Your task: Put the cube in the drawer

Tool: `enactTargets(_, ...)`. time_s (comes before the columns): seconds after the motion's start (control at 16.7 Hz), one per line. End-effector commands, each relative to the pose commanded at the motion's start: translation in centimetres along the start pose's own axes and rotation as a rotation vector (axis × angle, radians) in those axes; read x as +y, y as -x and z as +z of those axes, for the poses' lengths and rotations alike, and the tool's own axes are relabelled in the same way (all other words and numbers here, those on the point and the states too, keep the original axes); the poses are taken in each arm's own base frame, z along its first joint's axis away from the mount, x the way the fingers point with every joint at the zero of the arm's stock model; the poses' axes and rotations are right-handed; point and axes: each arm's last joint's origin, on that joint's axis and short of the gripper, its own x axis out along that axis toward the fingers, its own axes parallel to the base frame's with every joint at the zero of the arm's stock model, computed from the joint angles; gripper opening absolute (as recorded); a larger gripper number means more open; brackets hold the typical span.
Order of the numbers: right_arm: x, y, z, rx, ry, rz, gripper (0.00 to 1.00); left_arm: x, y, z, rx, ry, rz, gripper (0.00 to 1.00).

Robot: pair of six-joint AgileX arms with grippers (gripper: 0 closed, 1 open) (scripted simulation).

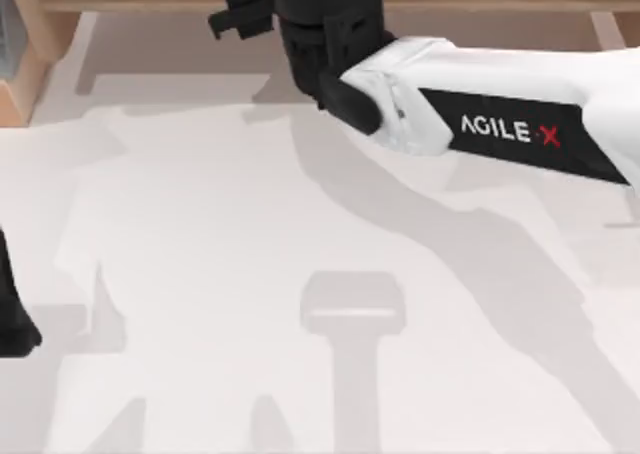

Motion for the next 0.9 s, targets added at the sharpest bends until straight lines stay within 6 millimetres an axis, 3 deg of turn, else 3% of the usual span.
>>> enactTargets(0.18, 2.4, 1.7, 0.2, 0.119, 0.191, 0.14, 0.0, 0.0, 0.0, 0.0, 0.0, 0.0, 0.0, 1.0)
enactTargets(0.36, 4.4, 3.3, -0.9, 0.269, 0.399, 0.298, 0.0, 0.0, 0.0, 0.0, 0.0, 0.0, 0.0, 1.0)
enactTargets(0.54, 5.0, 4.4, -2.3, 0.438, 0.583, 0.451, 0.0, 0.0, 0.0, 0.0, 0.0, 0.0, 0.0, 1.0)
enactTargets(0.72, 3.4, 4.6, -2.9, 0.613, 0.698, 0.568, 0.0, 0.0, 0.0, 0.0, 0.0, 0.0, 0.0, 1.0)
enactTargets(0.9, -0.5, 3.7, -2.8, 0.792, 0.727, 0.632, 0.0, 0.0, 0.0, 0.0, 0.0, 0.0, 0.0, 1.0)
